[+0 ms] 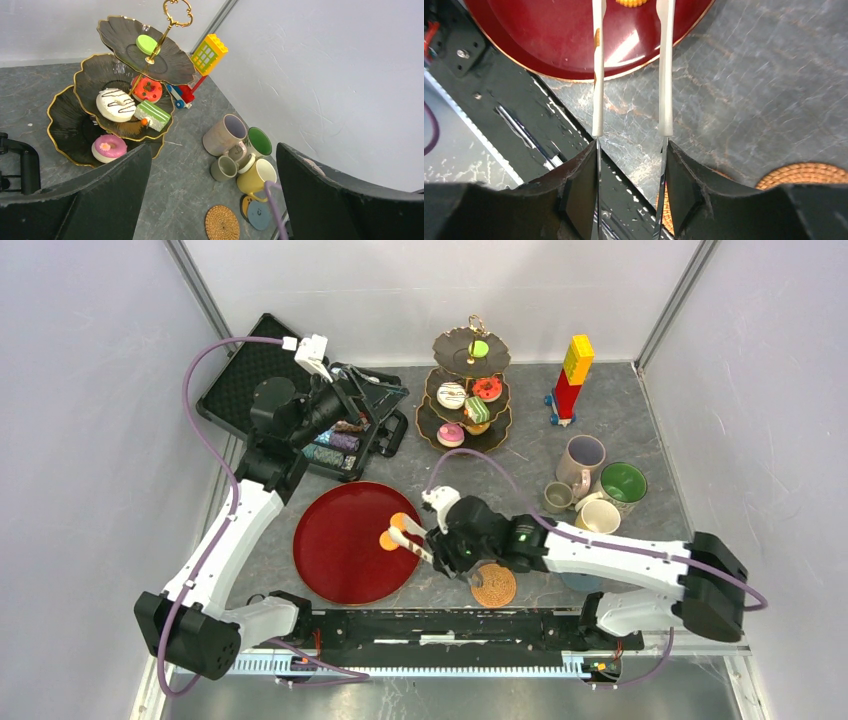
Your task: Serve the afternoon tea
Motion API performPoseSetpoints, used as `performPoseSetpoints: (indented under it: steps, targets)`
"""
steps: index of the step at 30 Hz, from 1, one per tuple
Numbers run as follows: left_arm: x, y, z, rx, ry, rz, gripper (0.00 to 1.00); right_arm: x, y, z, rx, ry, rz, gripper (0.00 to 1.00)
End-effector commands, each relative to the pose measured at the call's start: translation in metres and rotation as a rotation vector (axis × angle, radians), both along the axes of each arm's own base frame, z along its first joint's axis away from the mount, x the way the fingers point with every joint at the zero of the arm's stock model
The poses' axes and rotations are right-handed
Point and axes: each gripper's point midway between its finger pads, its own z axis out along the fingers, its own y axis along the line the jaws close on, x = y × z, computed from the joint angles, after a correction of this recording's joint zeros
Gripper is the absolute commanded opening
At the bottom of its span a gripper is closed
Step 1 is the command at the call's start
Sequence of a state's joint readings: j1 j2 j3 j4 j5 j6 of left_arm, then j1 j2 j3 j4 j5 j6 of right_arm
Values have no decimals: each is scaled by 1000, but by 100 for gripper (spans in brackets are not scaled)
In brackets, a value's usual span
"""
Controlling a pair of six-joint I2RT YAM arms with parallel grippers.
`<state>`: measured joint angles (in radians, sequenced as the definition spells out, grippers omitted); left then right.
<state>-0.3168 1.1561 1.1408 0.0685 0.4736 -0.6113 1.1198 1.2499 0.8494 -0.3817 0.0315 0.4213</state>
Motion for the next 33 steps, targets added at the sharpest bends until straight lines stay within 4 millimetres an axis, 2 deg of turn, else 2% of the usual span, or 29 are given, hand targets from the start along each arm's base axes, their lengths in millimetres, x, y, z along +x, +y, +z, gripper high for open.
performPoseSetpoints:
  steps: [1,11,20,33]
  targets:
    - [-3,-2,11,-16,-28,-7,100,4,21,10,-18,4,-69,54]
    - [-3,-2,10,-16,-25,-10,100,-1,35,-6,-135,-2,-20,55]
    - [-4,-3,12,-18,-29,-14,100,-10,36,-21,-210,-6,15,56]
    - [-5,-3,13,-17,-32,-18,100,-2,50,-42,-317,-66,51,58]
